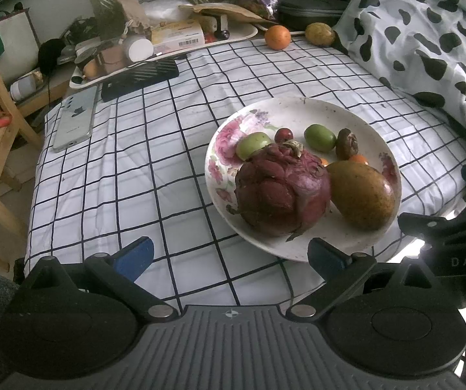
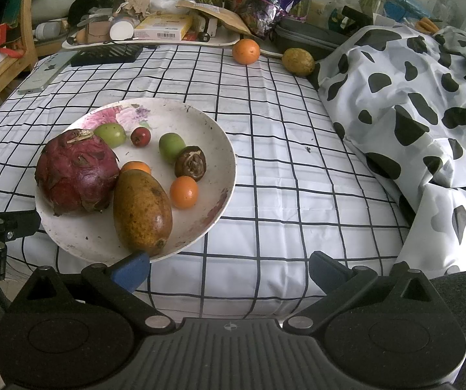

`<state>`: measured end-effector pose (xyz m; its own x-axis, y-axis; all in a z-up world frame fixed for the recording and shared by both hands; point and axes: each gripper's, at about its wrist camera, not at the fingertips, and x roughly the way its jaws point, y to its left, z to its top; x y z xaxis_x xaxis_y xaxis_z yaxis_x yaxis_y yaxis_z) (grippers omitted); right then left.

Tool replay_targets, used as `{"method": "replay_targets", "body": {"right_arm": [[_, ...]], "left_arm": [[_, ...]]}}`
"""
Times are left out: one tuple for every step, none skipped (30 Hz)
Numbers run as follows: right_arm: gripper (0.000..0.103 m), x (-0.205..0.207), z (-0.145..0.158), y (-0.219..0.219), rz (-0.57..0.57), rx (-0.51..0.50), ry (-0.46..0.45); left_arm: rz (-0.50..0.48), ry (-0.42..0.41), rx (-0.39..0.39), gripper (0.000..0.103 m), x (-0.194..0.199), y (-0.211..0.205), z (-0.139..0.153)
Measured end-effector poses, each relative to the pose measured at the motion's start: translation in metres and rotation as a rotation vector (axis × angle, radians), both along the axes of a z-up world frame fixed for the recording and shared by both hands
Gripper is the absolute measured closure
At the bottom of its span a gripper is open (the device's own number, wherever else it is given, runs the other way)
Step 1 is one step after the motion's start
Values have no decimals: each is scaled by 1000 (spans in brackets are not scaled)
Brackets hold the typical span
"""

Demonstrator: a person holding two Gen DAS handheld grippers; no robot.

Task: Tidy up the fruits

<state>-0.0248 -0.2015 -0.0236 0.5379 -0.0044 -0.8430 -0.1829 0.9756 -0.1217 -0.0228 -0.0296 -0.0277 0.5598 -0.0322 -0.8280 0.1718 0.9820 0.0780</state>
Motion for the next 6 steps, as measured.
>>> {"method": "replay_targets", "body": {"right_arm": [[0, 0, 0, 0, 0, 0, 0], [0, 0, 0, 0, 0, 0, 0], [0, 0, 0, 0, 0, 0, 0], [0, 0, 0, 0, 0, 0, 0], [0, 0, 0, 0, 0, 0, 0], [0, 0, 0, 0, 0, 0, 0]], "left_arm": [[-1, 0, 0, 0, 0, 0, 0], [0, -2, -1, 0, 0, 1, 0], [0, -2, -1, 0, 0, 1, 0], [1, -4, -3, 0, 0, 1, 0], [3, -7, -6, 0, -1, 2, 0], [6, -7, -9, 0, -1, 3, 0]]}}
